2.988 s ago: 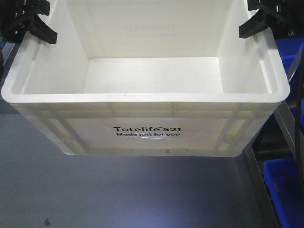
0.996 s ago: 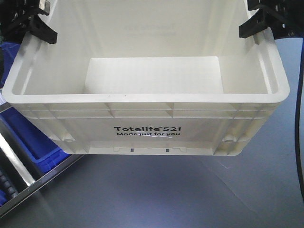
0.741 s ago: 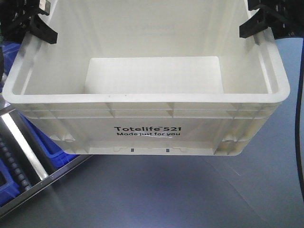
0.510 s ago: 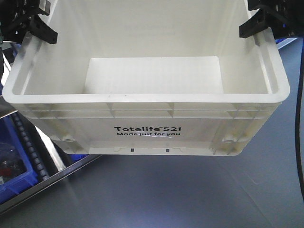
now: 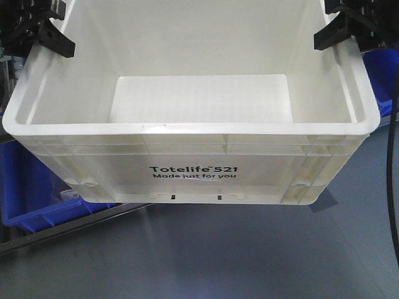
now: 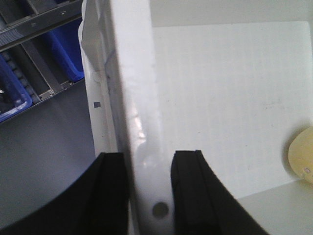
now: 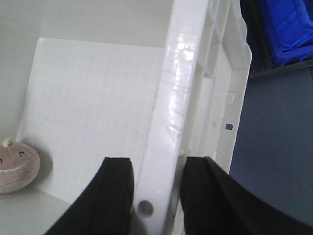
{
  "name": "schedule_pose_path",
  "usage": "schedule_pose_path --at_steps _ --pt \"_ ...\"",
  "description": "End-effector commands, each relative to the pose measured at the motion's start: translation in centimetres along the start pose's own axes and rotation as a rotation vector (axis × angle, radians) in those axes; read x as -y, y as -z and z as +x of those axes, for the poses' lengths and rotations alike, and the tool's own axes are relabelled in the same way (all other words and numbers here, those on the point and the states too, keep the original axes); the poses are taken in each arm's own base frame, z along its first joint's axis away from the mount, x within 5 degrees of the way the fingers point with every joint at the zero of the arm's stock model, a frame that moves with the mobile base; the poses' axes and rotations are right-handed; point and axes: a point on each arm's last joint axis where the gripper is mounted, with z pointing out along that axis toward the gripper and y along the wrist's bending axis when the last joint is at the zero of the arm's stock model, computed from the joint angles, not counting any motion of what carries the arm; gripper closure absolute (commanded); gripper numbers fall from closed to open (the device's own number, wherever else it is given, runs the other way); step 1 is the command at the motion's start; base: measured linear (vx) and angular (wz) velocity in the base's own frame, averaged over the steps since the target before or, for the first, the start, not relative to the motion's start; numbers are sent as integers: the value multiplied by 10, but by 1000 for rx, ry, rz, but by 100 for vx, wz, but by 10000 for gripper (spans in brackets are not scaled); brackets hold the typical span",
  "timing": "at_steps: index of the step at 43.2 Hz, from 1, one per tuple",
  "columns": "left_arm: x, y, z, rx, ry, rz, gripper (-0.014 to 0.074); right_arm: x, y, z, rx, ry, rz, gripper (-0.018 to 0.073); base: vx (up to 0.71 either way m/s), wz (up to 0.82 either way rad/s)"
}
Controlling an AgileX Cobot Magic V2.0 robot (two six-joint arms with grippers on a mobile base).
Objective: Place moving items into box and shelve
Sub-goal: 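Keep the tote gripped with both grippers as the base turns along the rack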
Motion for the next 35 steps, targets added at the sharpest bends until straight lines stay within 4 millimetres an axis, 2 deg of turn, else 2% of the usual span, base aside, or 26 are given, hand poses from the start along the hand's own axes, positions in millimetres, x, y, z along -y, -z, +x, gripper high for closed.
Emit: schedule_pose_path --at_steps 1,35 --pt "50 36 -7 173 30 320 600 -40 29 -12 180 -42 -278 559 -5 37" --pt "50 36 -7 173 30 320 600 -40 29 -12 180 -42 -278 559 -2 36"
